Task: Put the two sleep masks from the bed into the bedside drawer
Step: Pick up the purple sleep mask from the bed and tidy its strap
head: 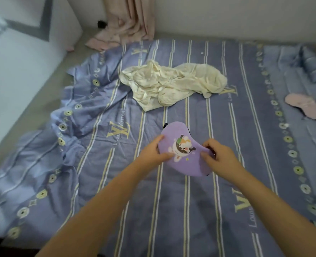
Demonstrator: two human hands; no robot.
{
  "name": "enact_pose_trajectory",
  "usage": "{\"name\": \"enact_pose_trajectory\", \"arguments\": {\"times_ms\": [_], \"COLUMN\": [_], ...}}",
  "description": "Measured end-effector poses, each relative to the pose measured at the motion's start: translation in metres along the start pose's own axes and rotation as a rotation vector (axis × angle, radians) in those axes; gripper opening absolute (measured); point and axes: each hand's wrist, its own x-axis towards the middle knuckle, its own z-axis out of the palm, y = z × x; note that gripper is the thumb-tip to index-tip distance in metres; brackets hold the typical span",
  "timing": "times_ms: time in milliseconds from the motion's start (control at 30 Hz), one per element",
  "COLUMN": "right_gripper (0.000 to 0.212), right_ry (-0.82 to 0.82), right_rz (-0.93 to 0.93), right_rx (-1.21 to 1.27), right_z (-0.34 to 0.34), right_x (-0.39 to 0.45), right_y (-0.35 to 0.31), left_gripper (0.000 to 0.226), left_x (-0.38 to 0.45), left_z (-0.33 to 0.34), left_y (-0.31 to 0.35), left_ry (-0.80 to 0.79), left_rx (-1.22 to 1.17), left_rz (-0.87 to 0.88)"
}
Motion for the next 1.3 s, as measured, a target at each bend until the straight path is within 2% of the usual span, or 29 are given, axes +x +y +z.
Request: {"name": "enact_pose_trajectory", "arguments": {"times_ms": [67,133,200,300,367,400,500,567,700,733,833,867,967,1067,1200,1300], "right_gripper": [0.021,0.006,0.007,0.007,0.010,0.012,0.017,0.028,0.060,0.057,0.021,0.015,0.021,0.023,0.016,0.036], "right_ry": [0.045,0.078,0.124,0.205,0.268,0.290,0.300,0.295,0.130,0.105,0.171,0.191,0.137,0.122,0.134,0.171], "right_rz": [-0.058,-0.100,-0.146,-0.196,-0.217,-0.218,-0.210,-0.201,-0.116,-0.098,-0.086,-0.092,-0.194,-0.225,-0.219,-0.222], "right_rx": [-0.022,-0.036,-0.045,-0.027,-0.005,0.024,0.157,0.218,0.218,0.213,0.267,0.290,0.309,0.192,0.327,0.274], "right_z": [-0.016,-0.031,-0.045,-0.065,-0.077,-0.082,-0.095,-0.102,-0.107,-0.105,-0.104,-0.107,-0.122,-0.133,-0.134,-0.130], "right_x": [-0.010,-0.017,-0.019,-0.025,-0.028,-0.030,-0.033,-0.033,-0.032,-0.032,-0.031,-0.031,-0.032,-0.032,-0.032,-0.029], "right_y": [-0.016,-0.031,-0.043,-0.056,-0.059,-0.059,-0.060,-0.061,-0.064,-0.066,-0.074,-0.076,-0.080,-0.080,-0.087,-0.096], "left_gripper": [0.091,0.085,0.055,0.011,0.032,0.035,0.019,0.024,0.028,0.027,0.033,0.034,0.031,0.029,0.030,0.038], "left_x": [-0.020,-0.036,-0.047,-0.060,-0.064,-0.065,-0.070,-0.072,-0.081,-0.084,-0.094,-0.095,-0.097,-0.099,-0.099,-0.102], "left_z": [0.006,0.014,0.020,0.025,0.025,0.025,0.026,0.024,0.024,0.025,0.024,0.022,0.010,-0.005,-0.007,-0.003], "left_y": [0.020,0.040,0.061,0.084,0.091,0.093,0.101,0.107,0.126,0.132,0.151,0.156,0.169,0.173,0.169,0.170], "left_ry": [-0.043,0.045,0.163,0.207,0.219,0.205,0.092,0.011,0.023,0.029,0.048,0.075,0.183,0.238,0.174,0.092], "left_rx": [0.237,0.455,0.476,0.357,0.288,0.243,-0.021,-0.217,-0.396,-0.412,-0.384,-0.375,-0.488,-0.624,-0.672,-0.623], "left_rz": [0.063,0.121,0.204,0.331,0.370,0.380,0.370,0.372,0.394,0.392,0.413,0.435,0.489,0.483,0.452,0.472]}}
